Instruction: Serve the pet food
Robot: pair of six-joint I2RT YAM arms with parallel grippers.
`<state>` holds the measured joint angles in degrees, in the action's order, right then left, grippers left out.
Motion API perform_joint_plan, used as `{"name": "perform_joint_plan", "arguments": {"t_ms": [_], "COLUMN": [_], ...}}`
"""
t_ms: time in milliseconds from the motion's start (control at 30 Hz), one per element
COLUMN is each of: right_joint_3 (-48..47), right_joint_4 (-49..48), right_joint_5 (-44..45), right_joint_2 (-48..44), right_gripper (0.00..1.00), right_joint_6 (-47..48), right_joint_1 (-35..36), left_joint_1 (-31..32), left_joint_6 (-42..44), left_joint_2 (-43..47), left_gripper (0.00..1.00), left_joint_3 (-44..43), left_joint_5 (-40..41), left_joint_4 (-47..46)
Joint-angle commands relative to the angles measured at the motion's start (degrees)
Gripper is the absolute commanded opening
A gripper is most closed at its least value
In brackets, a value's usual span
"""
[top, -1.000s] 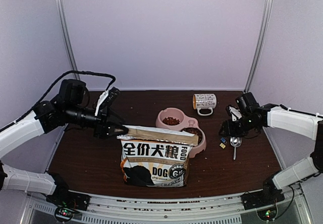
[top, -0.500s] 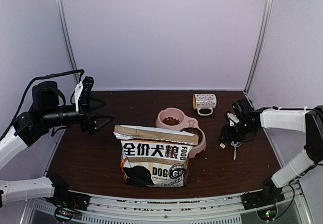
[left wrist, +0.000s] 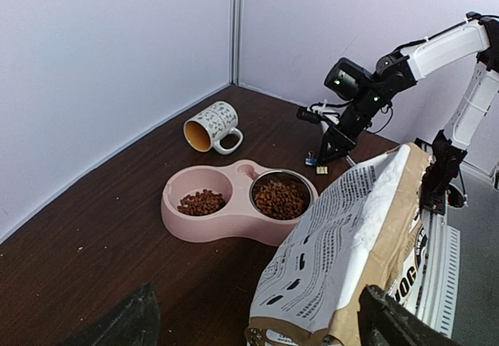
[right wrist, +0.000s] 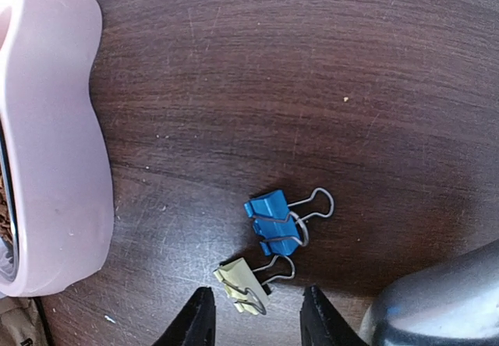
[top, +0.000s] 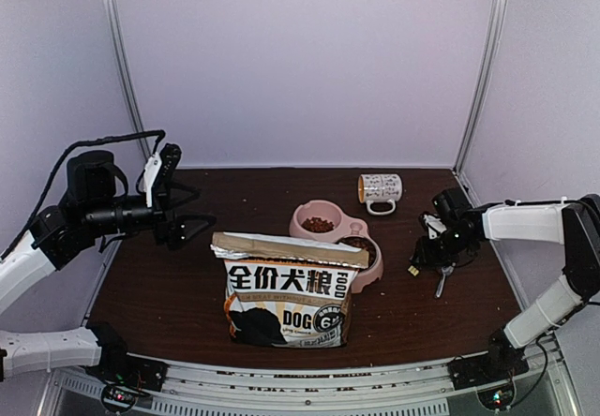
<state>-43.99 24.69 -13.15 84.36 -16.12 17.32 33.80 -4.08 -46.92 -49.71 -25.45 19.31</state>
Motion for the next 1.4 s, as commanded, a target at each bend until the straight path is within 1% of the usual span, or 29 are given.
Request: {"name": "perform_joint_plan", "arguments": {"t_ms": [0,167,367,633,900,1167,1300,1367], "right_joint_3": [-0.3,-0.7,-0.7,-1.5,-1.5,-1.2,-0.6,-0.1], "right_joint_4": [-0.5,0.3,0.6,0.5,-0.3,-0.8,-1.8,-2.3], "right_joint_5": [-1.5,-1.9,-2.6,-2.5,-5.4,-7.7,-10.7,-12.3], "right_joint_2": [1.0,1.3,1.3,2.0,2.2,2.7,2.4,1.0], "right_gripper": [0.37,0.35,0.29,0.26,0.17,0.01,0.0,0.0], "right_joint_6": [1.3,1.8,2.1,2.6,3.2,3.4,3.5,3.1], "right_joint_1": [-0.4,-0.4,-0.4,-0.4,-0.4,-0.4,-0.4,-0.4], "left_joint_1": [-0.3,-0.4,-0.3,-0.4,-0.3,-0.3,-0.3,-0.4], "left_joint_6": [-0.5,-0.4,-0.4,-0.3,-0.3,-0.2,0.2,0.5], "left_joint_2": [-0.4,-0.5,-0.7,-0.8,-0.9,-1.2,-0.6,0.3], "left_gripper": [0.91,0.91,0.91,0.91,0.91,0.91,0.91,0.91], "left_joint_3": [0.1,0.0,-0.1,-0.2,-0.2,-0.2,-0.2,-0.4], "left_joint_5": [0.3,0.1,-0.1,-0.3,-0.3,-0.2,1.3,3.7], "left_joint_4": [-2.3,-2.1,-2.1,-2.0,-1.9,-1.8,-1.6,-1.4]}}
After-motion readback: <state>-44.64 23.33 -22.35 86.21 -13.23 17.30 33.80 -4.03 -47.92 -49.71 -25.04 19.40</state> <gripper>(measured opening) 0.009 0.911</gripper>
